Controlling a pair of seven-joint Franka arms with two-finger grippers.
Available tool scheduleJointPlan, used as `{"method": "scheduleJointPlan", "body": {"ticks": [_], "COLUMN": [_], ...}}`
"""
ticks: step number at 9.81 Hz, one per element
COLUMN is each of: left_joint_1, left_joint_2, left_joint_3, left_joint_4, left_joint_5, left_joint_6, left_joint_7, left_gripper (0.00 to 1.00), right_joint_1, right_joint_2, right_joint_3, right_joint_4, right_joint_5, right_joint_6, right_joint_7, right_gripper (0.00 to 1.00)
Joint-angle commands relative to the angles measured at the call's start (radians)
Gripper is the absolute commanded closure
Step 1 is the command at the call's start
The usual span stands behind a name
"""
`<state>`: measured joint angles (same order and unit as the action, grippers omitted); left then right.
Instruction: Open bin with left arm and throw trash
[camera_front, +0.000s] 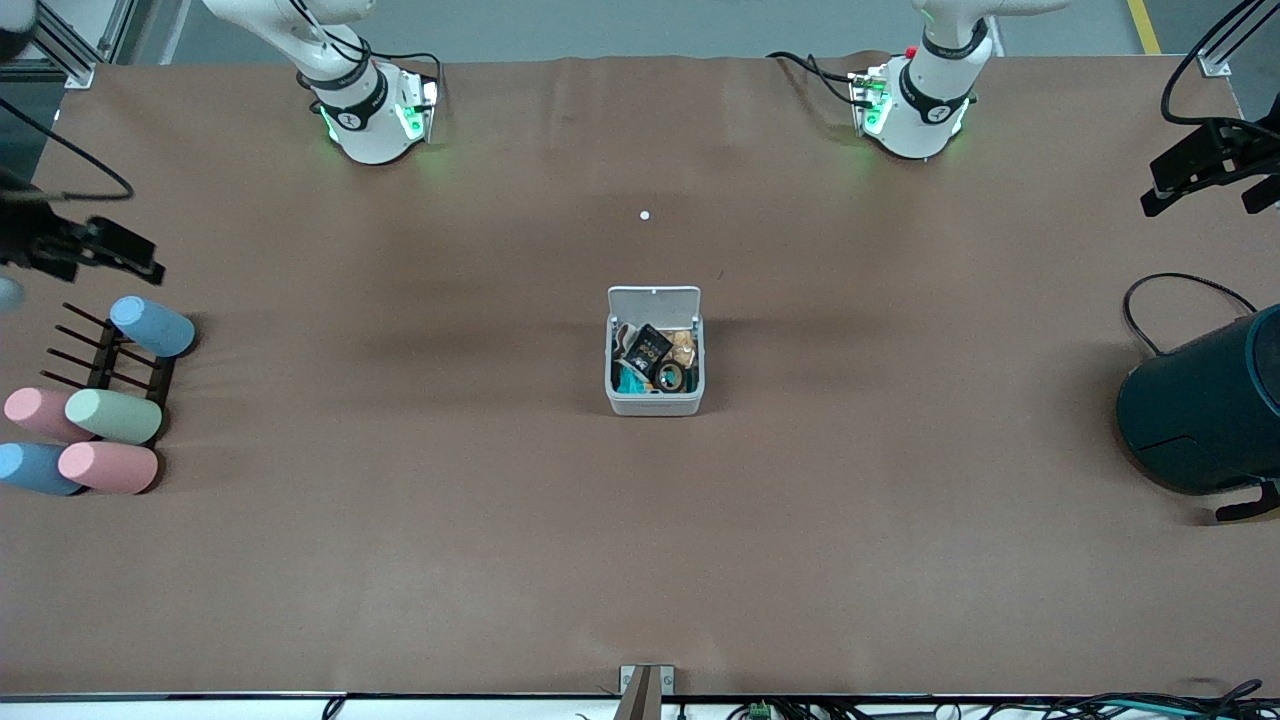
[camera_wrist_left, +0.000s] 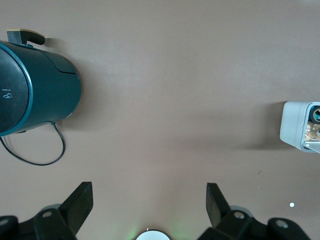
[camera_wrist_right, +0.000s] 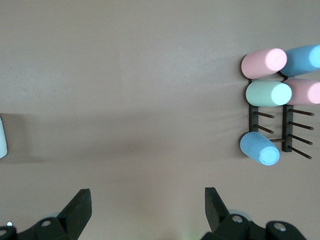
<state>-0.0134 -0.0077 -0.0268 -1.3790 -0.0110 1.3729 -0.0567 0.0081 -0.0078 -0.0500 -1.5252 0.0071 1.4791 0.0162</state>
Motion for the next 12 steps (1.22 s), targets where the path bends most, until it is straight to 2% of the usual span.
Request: {"method": "scheduleJointPlan", "body": {"ticks": [1, 5, 12], "left_joint_1": [0.003, 0.003, 0.001], "left_joint_2": [-0.008, -0.008, -0.005], "left_joint_3": [0.004, 0.005, 0.008], "left_joint_4": [-0.006, -0.006, -0.006], "left_joint_5": [-0.009, -0.004, -0.003], "left_joint_6": [0.008, 0.006, 0.006], "left_joint_7": [0.020, 0.020, 0.018], "left_gripper": [0.00, 0.00, 0.00], "right_joint_1": [-0.002, -0.025, -0.020], "right_joint_2": [-0.069, -0.052, -0.024], "right_joint_3": [0.004, 0.002, 0.005], "right_joint_4": [-0.030, -0.021, -0.023], "right_joint_5": [0.004, -0.001, -0.001], "right_joint_6": [-0.014, -0.028, 0.004], "right_joint_7": [-0.005, -0.079, -0.074], "right_gripper": [0.00, 0.00, 0.00]}}
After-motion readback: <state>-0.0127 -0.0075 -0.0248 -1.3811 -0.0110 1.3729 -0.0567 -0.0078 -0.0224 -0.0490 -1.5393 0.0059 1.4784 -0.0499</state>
